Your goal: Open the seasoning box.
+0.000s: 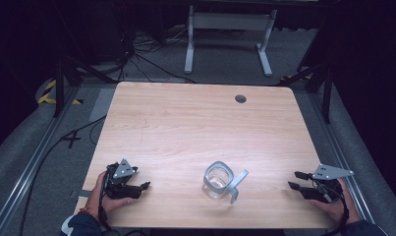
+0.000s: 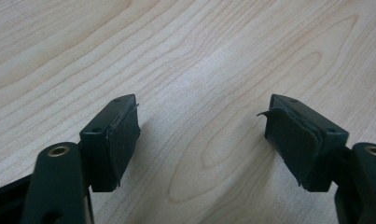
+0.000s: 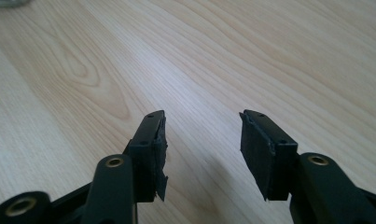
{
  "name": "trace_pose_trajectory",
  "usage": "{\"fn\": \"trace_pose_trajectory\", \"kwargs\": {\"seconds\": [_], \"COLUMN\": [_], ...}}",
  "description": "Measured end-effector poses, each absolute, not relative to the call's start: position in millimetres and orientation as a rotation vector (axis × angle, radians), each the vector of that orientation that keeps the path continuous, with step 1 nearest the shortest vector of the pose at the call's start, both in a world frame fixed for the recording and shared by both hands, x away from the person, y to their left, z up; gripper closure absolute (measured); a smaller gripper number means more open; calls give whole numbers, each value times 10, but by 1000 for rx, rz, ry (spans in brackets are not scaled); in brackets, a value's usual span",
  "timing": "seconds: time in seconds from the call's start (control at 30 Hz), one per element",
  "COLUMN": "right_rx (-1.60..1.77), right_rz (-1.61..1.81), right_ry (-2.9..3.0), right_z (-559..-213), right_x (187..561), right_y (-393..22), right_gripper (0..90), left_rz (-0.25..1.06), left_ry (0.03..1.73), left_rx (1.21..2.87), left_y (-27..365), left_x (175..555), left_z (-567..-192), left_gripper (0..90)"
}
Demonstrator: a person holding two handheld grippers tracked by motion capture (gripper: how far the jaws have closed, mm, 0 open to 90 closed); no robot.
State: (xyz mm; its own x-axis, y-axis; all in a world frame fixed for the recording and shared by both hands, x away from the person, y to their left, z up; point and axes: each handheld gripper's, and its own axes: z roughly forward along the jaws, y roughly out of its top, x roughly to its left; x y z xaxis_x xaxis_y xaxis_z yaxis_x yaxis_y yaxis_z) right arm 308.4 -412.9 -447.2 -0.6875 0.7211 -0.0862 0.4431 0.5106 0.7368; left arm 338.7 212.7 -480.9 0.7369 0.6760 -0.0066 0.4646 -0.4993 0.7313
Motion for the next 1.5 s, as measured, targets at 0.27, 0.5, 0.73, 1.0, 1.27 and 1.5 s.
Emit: {"fn": "trace_pose_trajectory", "kwargs": {"seconds": [0.27,0.5,0.73,1.0,1.27,1.5], "right_rx": [1092,1088,1090,1094,1087,1088], "right_rz": [1032,1038,1035,1034,1034,1036], "right_ry": [2335,2311,2310,2309,2313,2315], "right_z": [-4624,-4664,-4664,-4664,-4666,-4664], "right_x": [3055,3026,3028,3028,3038,3039], "right_y": [-4300,-4316,-4312,-4307,-4304,-4302], "right_gripper": [390,334,331,326,323,322], "left_rz": [355,356,356,358,371,364], "left_ry": [871,875,883,884,876,893], "left_rx": [2186,2186,2182,2182,2190,2179], "left_y": [2123,2122,2119,2119,2126,2120], "left_x": [3385,3383,3382,3384,3394,3390], "left_z": [-4811,-4811,-4812,-4812,-4808,-4813], "left_gripper": [242,239,235,232,231,230]}}
